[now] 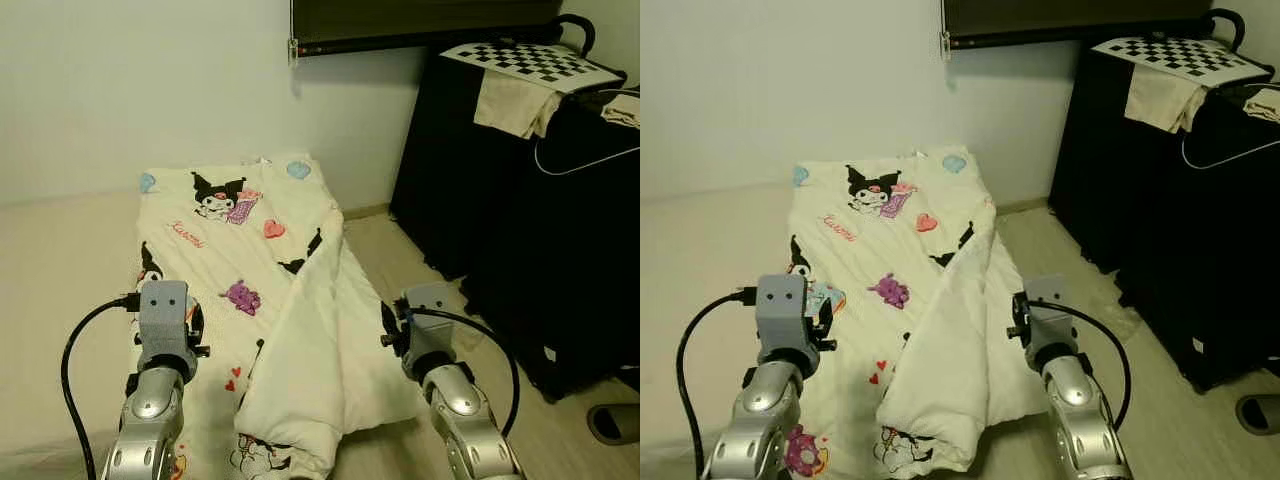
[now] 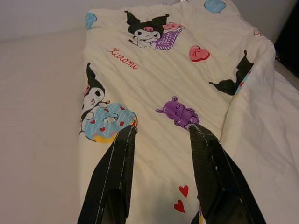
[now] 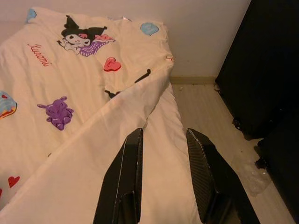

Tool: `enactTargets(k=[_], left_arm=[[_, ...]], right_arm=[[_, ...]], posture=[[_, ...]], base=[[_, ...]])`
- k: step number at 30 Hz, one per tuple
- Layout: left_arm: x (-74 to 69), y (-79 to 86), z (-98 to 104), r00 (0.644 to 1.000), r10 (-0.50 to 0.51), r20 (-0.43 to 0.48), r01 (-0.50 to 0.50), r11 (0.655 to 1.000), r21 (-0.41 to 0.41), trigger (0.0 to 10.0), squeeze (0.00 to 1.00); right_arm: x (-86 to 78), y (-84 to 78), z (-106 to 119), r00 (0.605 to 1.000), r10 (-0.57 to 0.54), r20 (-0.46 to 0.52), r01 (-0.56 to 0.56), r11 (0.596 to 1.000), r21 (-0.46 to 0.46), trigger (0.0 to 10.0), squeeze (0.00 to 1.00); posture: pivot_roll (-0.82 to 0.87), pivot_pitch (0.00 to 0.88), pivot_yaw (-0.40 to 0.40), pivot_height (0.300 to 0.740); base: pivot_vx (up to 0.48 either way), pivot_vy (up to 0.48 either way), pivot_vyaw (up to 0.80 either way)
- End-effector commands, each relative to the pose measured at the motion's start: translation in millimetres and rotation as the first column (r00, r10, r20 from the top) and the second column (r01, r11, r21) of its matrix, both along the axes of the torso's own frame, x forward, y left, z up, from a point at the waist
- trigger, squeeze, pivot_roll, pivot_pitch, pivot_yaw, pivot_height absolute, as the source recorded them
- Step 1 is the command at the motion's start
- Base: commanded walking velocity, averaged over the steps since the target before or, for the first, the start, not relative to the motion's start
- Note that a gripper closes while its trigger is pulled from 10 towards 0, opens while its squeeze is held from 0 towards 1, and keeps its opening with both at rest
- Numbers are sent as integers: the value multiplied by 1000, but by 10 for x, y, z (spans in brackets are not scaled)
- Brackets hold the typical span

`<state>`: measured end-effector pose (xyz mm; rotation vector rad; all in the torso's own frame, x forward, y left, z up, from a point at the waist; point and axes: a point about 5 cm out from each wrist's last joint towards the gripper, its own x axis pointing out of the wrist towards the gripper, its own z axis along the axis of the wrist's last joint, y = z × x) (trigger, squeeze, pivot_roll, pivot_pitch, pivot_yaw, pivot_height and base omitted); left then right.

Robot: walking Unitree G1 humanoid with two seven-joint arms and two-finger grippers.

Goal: Clean up the room

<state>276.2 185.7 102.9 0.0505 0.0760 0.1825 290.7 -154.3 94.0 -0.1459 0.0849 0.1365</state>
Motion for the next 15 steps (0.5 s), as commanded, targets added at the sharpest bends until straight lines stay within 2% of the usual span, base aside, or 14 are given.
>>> enactTargets(k=[1,6,15], left_arm=[[-34,27,-31,1000,-14,-13,14,1000,17,10000,0],[-41,-58,-18,997,-74,-4,74,997,24,10000,0],[-37,-78,-46,996,-87,-25,88,995,39,10000,0]], right_arm=[[-1,-20,-44,1000,-13,-24,13,1000,3,10000,0],[10,-28,-21,1000,-10,-10,10,1000,5,10000,0],[5,-25,-5,1000,-2,-2,2,1000,2,10000,0]], posture=[[-80,135,8,735],[-80,139,9,720],[-84,144,14,690]], base=[[0,0,0],[0,0,0],[0,0,0]])
